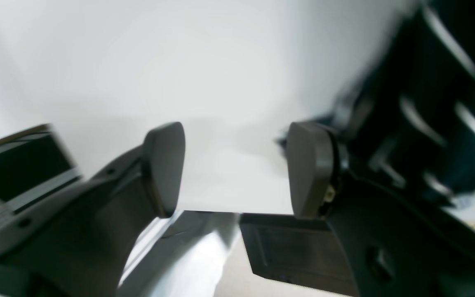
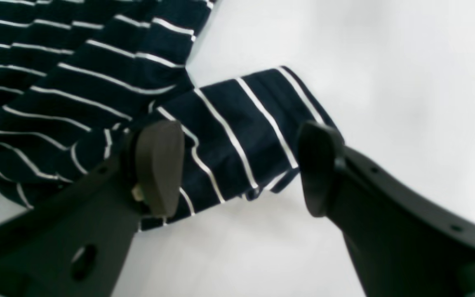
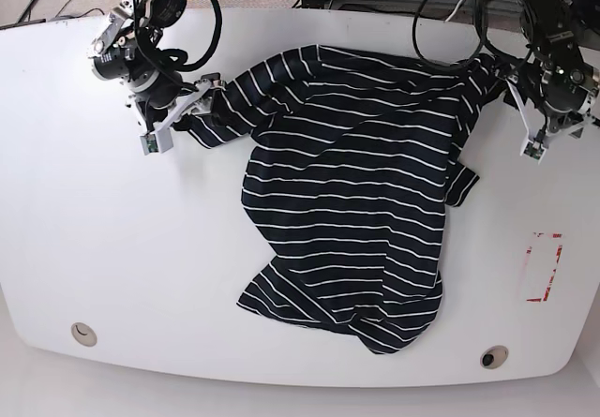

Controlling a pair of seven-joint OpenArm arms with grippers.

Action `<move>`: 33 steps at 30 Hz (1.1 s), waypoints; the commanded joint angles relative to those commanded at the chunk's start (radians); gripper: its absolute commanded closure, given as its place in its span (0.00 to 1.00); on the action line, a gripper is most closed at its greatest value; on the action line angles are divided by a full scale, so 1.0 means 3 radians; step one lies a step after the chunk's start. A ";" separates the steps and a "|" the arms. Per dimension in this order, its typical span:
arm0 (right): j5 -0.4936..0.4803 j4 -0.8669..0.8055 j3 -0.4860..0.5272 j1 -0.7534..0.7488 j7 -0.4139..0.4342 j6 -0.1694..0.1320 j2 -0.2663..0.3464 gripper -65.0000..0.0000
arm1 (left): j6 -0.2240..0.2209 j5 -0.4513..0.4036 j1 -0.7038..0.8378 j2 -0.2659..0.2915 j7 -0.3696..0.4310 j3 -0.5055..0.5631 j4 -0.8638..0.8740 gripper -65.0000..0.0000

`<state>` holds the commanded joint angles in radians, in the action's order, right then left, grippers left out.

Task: Layout the t-shirt on the table in an organized manner, then fold the t-shirt properly
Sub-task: 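Grasp the shirt corner with the right gripper and drag it outward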

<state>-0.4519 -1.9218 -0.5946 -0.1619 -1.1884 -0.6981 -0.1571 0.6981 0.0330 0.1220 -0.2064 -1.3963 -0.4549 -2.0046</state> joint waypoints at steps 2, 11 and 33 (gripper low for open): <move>0.0005 0.0000 0.0000 -0.0005 0.0000 0.0000 0.0000 0.36 | 0.0000 0.0000 -0.0118 0.0000 0.0000 -0.0031 0.0000 0.43; 0.0005 0.0015 0.0000 -0.0133 0.0000 0.0000 0.0000 0.36 | 0.0000 -0.0020 -0.0634 0.0010 0.0000 -0.0225 0.0005 0.43; 0.0000 0.0808 0.0005 0.0087 0.0000 0.0000 0.0051 0.70 | 0.0000 -0.0026 -0.1227 0.0015 0.0000 -0.0230 0.0005 0.43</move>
<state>-0.4519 -1.6794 -0.5930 -0.1358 -1.1884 -0.6981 -0.1419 0.6981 0.0253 -0.2463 -0.2018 -1.3963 -0.5240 -2.0031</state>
